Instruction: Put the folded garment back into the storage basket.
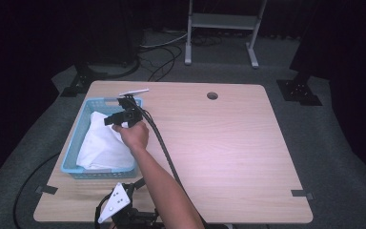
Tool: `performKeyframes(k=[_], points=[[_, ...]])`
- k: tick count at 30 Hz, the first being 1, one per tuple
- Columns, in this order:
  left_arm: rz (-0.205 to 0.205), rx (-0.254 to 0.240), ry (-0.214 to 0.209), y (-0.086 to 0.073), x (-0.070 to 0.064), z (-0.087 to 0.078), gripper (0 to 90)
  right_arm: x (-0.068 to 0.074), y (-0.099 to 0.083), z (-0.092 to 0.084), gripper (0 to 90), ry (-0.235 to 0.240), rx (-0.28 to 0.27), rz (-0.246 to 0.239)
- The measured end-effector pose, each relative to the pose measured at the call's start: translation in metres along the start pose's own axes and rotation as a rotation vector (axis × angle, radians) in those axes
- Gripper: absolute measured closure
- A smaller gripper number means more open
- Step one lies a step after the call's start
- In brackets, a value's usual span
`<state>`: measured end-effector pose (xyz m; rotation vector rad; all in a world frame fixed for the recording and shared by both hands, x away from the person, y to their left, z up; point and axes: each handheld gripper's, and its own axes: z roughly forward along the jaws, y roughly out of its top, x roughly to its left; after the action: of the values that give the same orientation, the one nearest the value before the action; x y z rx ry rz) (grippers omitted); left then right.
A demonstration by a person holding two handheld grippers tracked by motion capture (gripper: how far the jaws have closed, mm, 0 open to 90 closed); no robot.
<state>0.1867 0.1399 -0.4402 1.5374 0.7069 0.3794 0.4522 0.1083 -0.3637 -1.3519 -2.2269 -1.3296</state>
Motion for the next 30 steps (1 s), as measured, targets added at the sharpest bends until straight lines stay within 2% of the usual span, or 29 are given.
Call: performKeyframes(k=[10, 14, 22, 30], points=[[0.011, 0.015, -0.002, -0.001, -0.002, 0.001, 2.5, 0.005, 0.0, -0.013, 52.8, 0.034, 0.016, -0.025], [0.01, 0.017, -0.001, -0.001, -0.003, 0.002, 2.5, 0.004, 0.002, -0.021, 47.3, 0.058, 0.01, -0.019], [0.025, 0.028, 0.002, -0.002, -0.003, 0.003, 2.5, 0.0, 0.001, -0.034, 36.9, 0.084, 0.018, -0.037], [0.033, 0.033, 0.007, -0.003, -0.003, 0.003, 2.5, -0.006, 0.0, -0.055, 31.0, 0.16, 0.002, -0.06]])
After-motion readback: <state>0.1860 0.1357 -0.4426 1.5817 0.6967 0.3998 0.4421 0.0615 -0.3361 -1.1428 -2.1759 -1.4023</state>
